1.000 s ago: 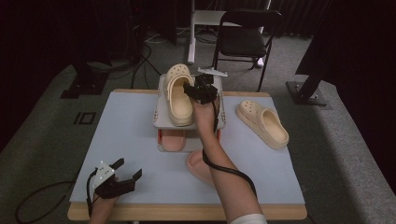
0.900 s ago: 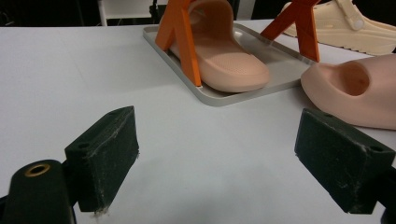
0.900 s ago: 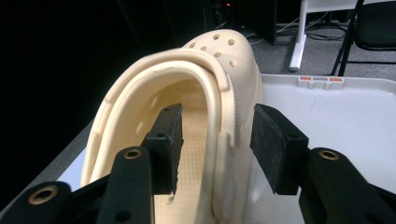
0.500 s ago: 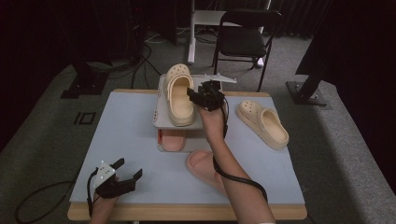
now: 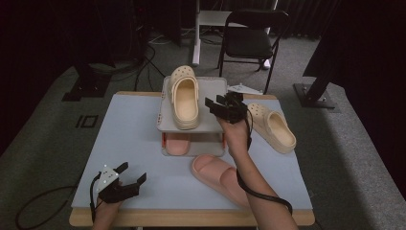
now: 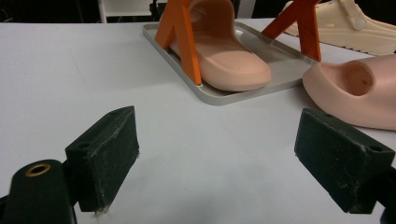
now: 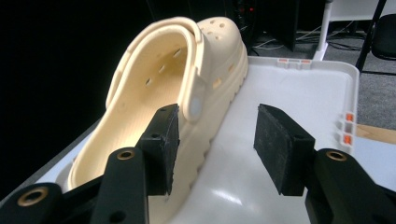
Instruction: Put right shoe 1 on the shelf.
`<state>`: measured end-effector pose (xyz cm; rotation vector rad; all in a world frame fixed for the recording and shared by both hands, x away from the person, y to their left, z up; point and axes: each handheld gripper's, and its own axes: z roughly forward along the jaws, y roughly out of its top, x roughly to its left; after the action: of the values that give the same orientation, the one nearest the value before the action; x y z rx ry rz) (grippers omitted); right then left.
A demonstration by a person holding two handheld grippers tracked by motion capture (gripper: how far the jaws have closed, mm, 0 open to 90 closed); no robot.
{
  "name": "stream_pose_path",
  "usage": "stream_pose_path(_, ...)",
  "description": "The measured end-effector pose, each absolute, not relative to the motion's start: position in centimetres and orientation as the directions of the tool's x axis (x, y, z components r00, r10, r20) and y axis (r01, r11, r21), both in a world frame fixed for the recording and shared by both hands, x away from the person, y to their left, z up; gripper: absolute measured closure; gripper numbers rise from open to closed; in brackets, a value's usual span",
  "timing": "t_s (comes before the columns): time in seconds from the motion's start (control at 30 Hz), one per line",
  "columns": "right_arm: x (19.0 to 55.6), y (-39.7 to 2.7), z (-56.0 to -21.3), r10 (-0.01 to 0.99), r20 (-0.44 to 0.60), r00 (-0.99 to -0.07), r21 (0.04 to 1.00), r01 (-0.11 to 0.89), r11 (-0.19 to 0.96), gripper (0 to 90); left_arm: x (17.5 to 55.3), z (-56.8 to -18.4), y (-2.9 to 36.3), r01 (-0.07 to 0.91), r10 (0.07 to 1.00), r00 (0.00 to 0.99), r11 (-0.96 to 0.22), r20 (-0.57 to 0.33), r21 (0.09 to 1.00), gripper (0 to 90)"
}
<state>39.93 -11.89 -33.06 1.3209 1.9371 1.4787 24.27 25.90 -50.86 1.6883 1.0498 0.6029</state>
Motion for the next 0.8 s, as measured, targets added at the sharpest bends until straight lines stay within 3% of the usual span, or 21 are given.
stream_pose_path(0.8,34.2,-17.6,-37.7,0.814,0.207,-0.542,0.897,0.437,0.063,45.4,24.3,-50.9,25.8,0.35,0.861,0.499,-0.099,-0.096,0.931,13.5)
